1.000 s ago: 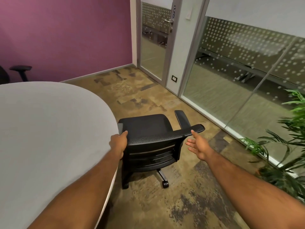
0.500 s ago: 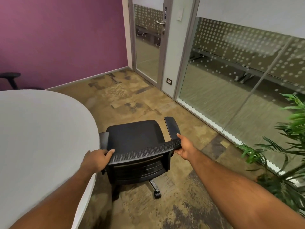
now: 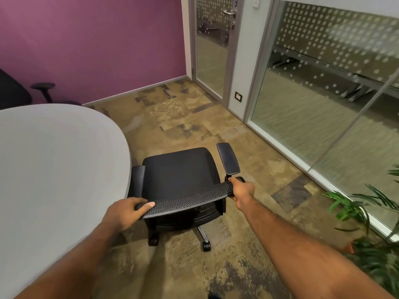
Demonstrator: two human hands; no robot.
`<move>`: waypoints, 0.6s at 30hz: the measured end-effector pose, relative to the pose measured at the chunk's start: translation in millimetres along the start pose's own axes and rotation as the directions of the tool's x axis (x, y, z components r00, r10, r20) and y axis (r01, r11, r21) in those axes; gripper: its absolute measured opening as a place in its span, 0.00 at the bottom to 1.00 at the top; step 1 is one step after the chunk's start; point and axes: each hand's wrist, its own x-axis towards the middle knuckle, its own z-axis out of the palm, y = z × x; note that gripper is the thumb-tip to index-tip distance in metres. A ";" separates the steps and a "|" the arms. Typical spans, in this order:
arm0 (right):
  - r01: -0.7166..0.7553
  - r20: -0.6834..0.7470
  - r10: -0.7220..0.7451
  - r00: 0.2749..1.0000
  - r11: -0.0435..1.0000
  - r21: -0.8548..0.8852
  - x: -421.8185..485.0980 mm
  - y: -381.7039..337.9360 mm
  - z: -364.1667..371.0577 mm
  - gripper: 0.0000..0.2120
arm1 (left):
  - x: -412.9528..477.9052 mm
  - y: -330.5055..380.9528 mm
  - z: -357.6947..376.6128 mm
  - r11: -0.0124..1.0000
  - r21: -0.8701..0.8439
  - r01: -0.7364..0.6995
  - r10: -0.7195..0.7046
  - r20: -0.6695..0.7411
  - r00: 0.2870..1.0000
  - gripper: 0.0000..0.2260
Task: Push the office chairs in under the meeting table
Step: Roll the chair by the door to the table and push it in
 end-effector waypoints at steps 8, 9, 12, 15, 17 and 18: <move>0.052 -0.013 -0.053 0.998 0.993 -0.110 -12.8 16.6 -23.1 0.19 | -45.4 14.9 14.6 0.999 -0.029 0.035 -0.036 -0.037 0.999 0.35; 0.064 -0.013 -0.066 0.998 0.990 -0.128 -17.3 19.6 -26.9 0.19 | -54.9 15.6 17.3 0.999 -0.031 0.037 -0.038 -0.057 0.998 0.36; 0.097 -0.001 -0.098 0.995 0.986 -0.137 -30.7 30.9 -38.6 0.17 | -83.6 14.8 24.0 0.999 -0.026 0.023 -0.026 -0.122 0.992 0.41; 0.116 -0.002 -0.117 0.993 0.983 -0.143 -39.4 37.0 -49.3 0.14 | -101.3 15.3 31.7 0.999 -0.041 0.029 -0.034 -0.125 0.992 0.44; 0.128 0.009 -0.128 0.992 0.978 -0.167 -49.8 43.6 -59.7 0.16 | -119.6 16.6 36.8 0.999 -0.041 0.021 -0.026 -0.132 0.991 0.43; 0.137 0.017 -0.136 0.991 0.972 -0.189 -56.0 47.1 -66.6 0.18 | -129.5 16.7 40.5 0.999 -0.036 0.015 -0.019 -0.134 0.991 0.43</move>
